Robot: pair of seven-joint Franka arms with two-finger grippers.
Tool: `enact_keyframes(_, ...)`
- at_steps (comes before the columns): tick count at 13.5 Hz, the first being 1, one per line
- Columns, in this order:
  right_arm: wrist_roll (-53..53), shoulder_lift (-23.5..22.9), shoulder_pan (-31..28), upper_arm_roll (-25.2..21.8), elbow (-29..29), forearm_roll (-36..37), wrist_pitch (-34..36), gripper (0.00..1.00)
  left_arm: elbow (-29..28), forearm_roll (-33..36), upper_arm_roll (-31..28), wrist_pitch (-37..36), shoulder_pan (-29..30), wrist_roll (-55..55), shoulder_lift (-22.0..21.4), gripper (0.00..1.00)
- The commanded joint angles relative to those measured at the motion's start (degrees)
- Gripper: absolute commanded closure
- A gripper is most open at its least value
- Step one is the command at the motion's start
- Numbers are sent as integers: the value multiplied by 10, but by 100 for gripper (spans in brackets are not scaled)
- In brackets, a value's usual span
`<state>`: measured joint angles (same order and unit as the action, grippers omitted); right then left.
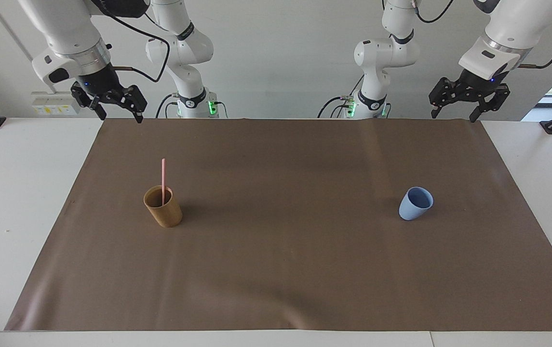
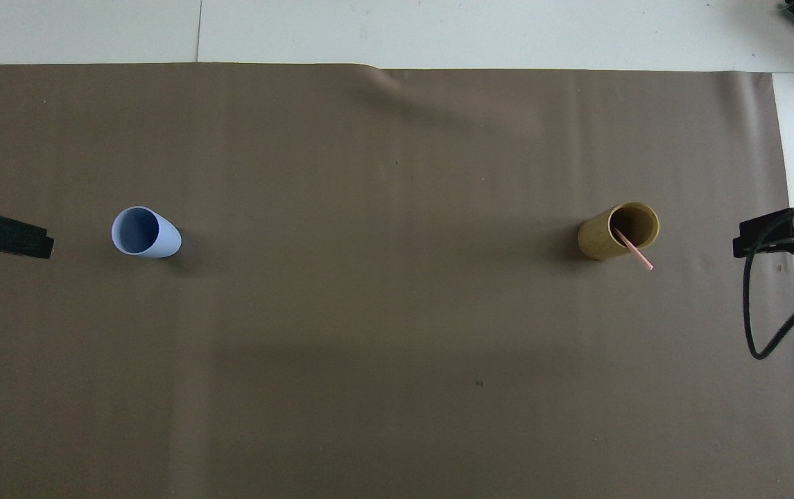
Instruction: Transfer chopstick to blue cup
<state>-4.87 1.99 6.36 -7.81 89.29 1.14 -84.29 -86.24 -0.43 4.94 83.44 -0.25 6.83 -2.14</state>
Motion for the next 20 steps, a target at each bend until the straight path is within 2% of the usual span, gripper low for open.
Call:
enact_keyframes(1,0,9,-5,3,11,-2,-8,0,-10,3,3,1,7,-2,-11,0)
enact_keyframes(14,0,9,-5,3,11,-2,-8,0,-13,3,2,6,8,0,-12,0)
enact_keyframes(18,0,9,-5,3,11,-2,-7,0,-30,3,2,41,13,2,-5,0)
enact_keyframes(19,0,9,-5,3,11,-2,-8,0,-52,3,2,55,17,5,-5,0)
enact_keyframes(20,0,9,-5,3,11,-2,-8,0,-76,3,2,99,24,6,-2,0)
